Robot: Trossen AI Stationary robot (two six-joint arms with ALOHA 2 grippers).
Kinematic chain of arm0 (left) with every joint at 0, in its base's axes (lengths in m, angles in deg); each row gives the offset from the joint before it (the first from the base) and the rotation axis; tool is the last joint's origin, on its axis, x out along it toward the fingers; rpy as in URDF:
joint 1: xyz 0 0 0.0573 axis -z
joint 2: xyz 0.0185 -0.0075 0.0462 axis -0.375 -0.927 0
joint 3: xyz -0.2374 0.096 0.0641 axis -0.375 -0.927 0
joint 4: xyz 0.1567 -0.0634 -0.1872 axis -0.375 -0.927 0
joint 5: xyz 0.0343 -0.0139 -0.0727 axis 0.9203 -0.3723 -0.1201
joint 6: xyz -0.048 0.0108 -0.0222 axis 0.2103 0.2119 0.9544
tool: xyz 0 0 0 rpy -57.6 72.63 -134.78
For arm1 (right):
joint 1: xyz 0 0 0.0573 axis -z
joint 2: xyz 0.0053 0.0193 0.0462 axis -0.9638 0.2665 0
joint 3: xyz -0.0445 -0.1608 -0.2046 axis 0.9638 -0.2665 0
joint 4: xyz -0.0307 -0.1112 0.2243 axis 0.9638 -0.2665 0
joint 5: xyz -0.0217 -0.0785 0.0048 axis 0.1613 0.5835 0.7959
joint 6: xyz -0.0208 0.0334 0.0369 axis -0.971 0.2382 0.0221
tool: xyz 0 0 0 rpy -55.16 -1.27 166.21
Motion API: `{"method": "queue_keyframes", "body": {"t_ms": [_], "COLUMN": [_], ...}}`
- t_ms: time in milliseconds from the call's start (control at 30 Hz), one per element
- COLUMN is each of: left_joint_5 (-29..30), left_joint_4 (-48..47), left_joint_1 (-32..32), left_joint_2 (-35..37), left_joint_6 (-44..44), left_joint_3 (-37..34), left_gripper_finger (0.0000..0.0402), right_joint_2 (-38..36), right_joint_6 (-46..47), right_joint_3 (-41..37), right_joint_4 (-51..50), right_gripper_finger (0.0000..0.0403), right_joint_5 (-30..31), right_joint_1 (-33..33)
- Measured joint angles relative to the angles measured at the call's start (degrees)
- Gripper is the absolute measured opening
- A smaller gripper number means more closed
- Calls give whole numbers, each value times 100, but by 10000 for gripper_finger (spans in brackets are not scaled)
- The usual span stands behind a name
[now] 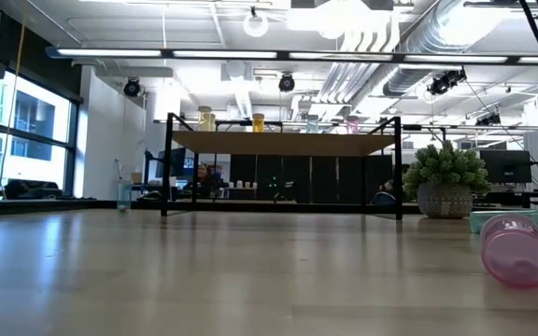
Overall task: Pick and place medicine bottles onto shelf by color
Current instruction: Put the left orange pill bottle on the shelf aligned with the other orange pill bottle
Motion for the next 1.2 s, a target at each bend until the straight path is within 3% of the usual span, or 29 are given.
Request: {"method": "queue_keyframes", "body": {"t_ms": [300, 567, 1200], "left_joint_5": [162, 466, 393], "left_joint_4": [372, 702, 768], "left_joint_1": [-1, 3, -1], "left_joint_2": [-368, -547, -501], "left_joint_6": [-6, -8, 15], "left_joint_3": [0, -2, 2], "left_gripper_finger": [200, 200, 200], "right_joint_2": [-7, -9, -5], "right_joint_6": [-348, -349, -327], "right_joint_3": [0, 0, -6], "right_joint_4": [92, 130, 214], "right_gripper_finger": [80, 80, 80], "right_joint_5": [-399, -374, -414], "right_joint_1": [220, 261, 249]}}
